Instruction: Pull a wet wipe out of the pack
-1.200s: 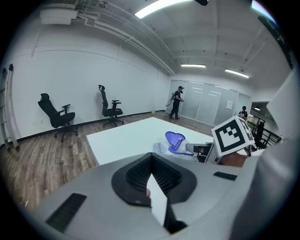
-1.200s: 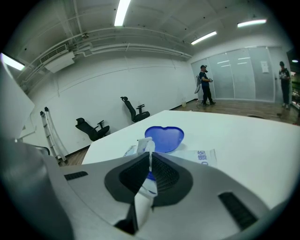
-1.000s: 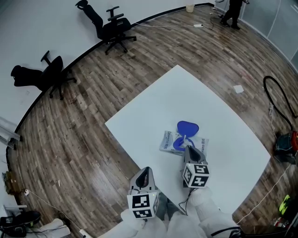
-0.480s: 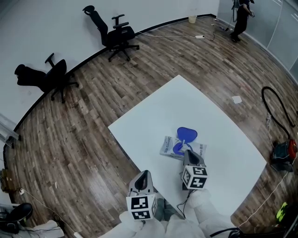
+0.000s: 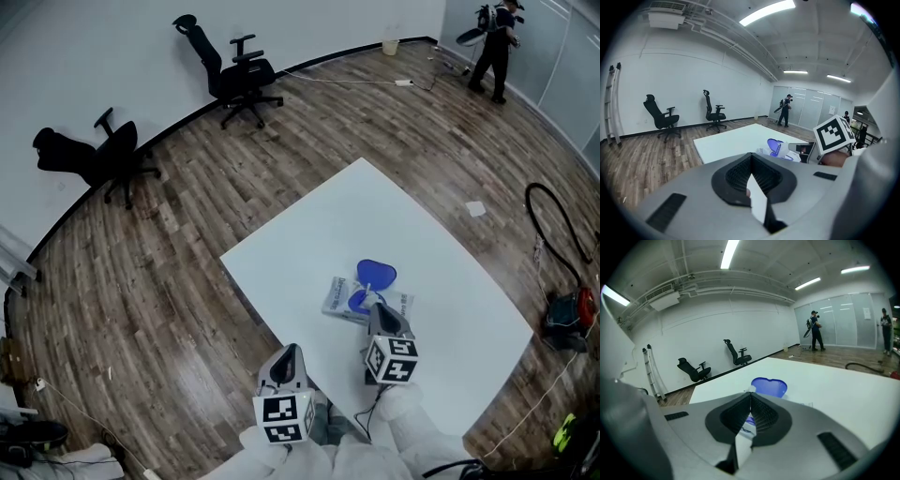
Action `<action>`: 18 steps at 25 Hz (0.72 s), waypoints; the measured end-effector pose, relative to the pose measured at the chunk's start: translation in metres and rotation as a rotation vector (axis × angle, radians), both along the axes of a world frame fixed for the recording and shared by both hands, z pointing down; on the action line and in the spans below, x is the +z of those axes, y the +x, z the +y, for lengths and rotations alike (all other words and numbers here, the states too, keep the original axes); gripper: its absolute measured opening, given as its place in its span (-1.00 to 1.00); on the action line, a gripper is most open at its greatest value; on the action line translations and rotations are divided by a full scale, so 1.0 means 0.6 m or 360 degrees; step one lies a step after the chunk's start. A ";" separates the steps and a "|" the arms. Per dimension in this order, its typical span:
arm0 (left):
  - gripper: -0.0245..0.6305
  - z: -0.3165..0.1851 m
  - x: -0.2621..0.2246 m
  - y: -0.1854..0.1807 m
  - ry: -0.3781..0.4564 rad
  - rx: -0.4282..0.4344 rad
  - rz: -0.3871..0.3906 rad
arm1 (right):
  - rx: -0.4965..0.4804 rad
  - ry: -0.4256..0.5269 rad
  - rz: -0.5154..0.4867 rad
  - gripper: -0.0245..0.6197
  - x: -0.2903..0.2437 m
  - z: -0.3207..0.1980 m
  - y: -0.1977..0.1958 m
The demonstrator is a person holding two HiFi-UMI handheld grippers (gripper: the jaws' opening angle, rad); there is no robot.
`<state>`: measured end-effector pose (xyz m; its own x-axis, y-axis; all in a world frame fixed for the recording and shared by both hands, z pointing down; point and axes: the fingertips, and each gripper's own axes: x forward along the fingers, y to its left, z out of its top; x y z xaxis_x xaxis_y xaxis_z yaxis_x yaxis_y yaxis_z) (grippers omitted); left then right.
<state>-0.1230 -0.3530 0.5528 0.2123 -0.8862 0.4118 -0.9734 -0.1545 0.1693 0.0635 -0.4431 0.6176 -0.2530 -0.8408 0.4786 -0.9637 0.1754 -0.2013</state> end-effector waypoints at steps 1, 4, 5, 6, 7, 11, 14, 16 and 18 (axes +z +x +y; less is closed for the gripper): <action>-0.93 0.000 -0.001 0.001 0.0002 0.0001 0.0003 | 0.0000 0.0007 -0.0001 -0.89 -0.004 -0.001 0.001; -0.94 -0.001 -0.006 0.004 0.0011 0.0001 0.0012 | 0.0001 0.0024 0.0003 -0.89 -0.014 -0.002 0.003; -0.94 -0.001 -0.008 0.005 0.0015 0.0001 0.0013 | 0.0001 0.0029 0.0002 -0.89 -0.017 -0.002 0.003; -0.93 -0.002 -0.009 0.005 0.0019 0.0000 0.0015 | 0.0001 0.0035 0.0001 -0.89 -0.019 -0.002 0.003; -0.93 -0.002 -0.011 0.005 0.0024 0.0000 0.0016 | 0.0001 0.0040 0.0000 -0.89 -0.022 -0.001 0.003; -0.94 -0.003 -0.018 0.009 0.0043 0.0003 0.0017 | 0.0003 0.0062 -0.0004 -0.89 -0.033 0.000 0.007; -0.94 0.000 -0.021 0.007 0.0051 0.0007 0.0017 | 0.0008 0.0086 -0.0009 -0.89 -0.042 0.003 0.005; -0.94 0.003 -0.023 0.009 0.0054 0.0010 0.0016 | 0.0015 0.0103 -0.0019 -0.89 -0.051 0.005 0.007; -0.94 0.006 -0.026 0.013 0.0060 0.0014 0.0015 | 0.0019 0.0124 -0.0035 -0.89 -0.060 0.008 0.010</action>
